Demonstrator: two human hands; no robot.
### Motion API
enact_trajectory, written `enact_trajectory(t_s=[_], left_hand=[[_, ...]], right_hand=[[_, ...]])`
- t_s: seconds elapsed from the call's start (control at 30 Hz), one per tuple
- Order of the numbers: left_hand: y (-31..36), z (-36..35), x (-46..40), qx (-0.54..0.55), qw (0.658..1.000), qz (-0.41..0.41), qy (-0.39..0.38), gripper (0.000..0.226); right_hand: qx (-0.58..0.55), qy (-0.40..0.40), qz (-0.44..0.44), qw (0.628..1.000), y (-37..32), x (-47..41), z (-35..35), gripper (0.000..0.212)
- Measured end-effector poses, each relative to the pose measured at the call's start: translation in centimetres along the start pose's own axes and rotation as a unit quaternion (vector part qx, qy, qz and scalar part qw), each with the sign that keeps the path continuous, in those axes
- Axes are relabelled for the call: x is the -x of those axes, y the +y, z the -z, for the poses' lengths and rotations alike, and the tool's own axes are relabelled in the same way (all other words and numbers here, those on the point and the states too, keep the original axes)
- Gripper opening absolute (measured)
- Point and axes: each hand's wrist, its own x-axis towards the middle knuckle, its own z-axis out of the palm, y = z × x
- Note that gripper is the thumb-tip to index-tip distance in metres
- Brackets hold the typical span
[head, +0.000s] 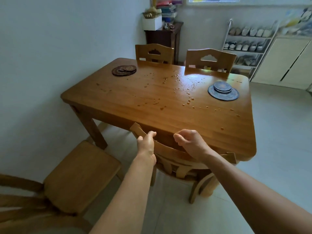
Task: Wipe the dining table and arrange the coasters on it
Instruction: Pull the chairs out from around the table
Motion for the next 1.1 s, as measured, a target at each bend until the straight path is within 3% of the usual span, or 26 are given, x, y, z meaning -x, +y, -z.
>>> enact_trajectory(t_s=[0.13,0.23,0.33,0.47,0.57,0.77,1.1], left_hand=[[3.2,1.2,2.1,0.074,0.995,-0.047,-0.043,0.045],[5.3,2.7,3.5,0.141,0.986,-0.063,-0.067,0.033],[6.9,5.1,4.5,0.184,0.978,-0.086,-0.052,0.037],[8.2,10.2,4.9,0.213,0.969,-0.122,-0.007,0.027],[9.1,16.0,4.8,0.247,0.955,-0.145,0.071,0.026],[10.4,27.5,5.4,0.302,0.915,-0.187,0.19,0.032],[14.0,45.7,3.2,0.225,0.9,-0.161,0.336,0.032]], right_hand=[[-0.172,0.085,0.04,0.981,-4.4,-0.4,-0.6,0.02],[-0.247,0.088,0.057,0.963,-7.6,-0.5,-0.8,0.023],[-0.278,0.063,0.075,0.955,-10.6,-0.6,-1.4,0.025],[-0.304,-0.013,0.084,0.949,-14.9,-0.8,-4.2,0.026],[-0.3,-0.103,0.093,0.944,-18.6,-0.6,-8.0,0.022],[-0.208,-0.263,0.142,0.931,-25.1,-0.1,-17.6,0.024],[-0.149,-0.395,0.144,0.895,-35.9,-0.9,-35.1,0.019]])
